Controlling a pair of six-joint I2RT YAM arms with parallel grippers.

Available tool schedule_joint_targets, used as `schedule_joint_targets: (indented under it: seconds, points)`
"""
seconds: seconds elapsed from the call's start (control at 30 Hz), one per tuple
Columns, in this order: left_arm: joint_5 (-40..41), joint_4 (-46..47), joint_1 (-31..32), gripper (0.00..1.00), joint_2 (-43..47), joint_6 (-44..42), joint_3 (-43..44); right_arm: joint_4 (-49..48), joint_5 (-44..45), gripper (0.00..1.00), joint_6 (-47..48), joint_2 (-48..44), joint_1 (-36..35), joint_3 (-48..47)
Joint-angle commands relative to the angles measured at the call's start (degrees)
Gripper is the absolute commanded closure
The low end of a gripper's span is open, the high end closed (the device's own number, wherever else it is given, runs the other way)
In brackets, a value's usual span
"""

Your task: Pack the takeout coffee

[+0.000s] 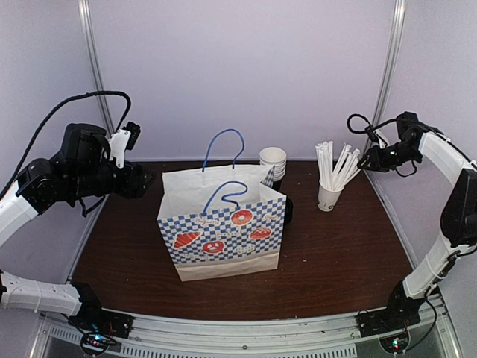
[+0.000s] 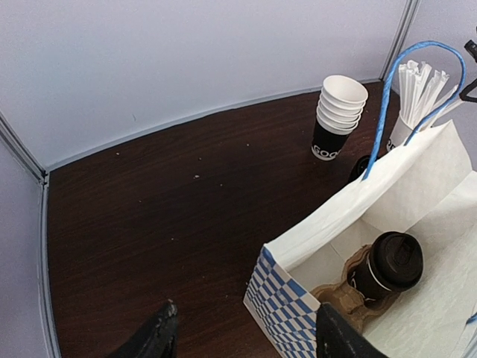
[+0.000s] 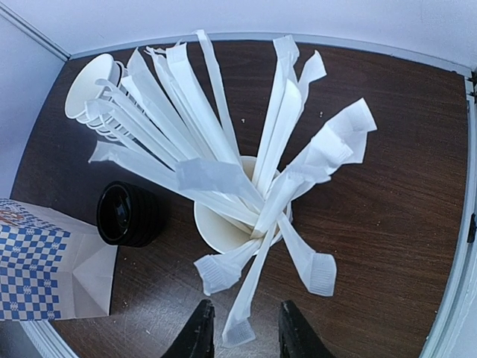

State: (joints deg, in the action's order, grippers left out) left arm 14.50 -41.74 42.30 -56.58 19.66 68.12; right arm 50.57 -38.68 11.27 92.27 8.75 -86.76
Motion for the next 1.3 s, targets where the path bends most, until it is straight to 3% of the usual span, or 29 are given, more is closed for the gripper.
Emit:
schedule_joint_targets:
  seconds: [0.0, 0.27, 0.57, 0.9, 1.1, 1.27]
  points:
    - [-0.6, 0.9, -0.2, 0.36, 0.1, 0.0, 0.6, -1.2, -1.0, 0.69, -0.8, 1.0, 0.2, -1.2]
    - [-0.6, 0.7, -0.3, 0.36, 1.3, 0.6, -0.4, -1.3, -1.5, 0.73, -1.3, 2.6, 0.2, -1.2]
    - [-1.1, 0.5, -0.2, 0.36, 1.3, 0.9, -0.6, -0.3, -2.5, 0.99, -1.5, 2.2, 0.2, -1.9]
    - [0.8, 0.5, -0.2, 0.36, 1.2, -1.1, 0.1, 6.8, 5.7, 1.0, 0.3, -12.9, 0.2, -2.4]
    - [0.8, 0.5, -0.2, 0.36, -0.2, -2.2, 1.4, 12.9, 10.1, 1.0, 2.6, -18.3, 0.2, -7.4]
    - [0.0, 0.9, -0.2, 0.36, -1.1, -2.3, 1.8, 15.6, 18.9, 1.0, 3.8, -22.0, 0.2, -11.7]
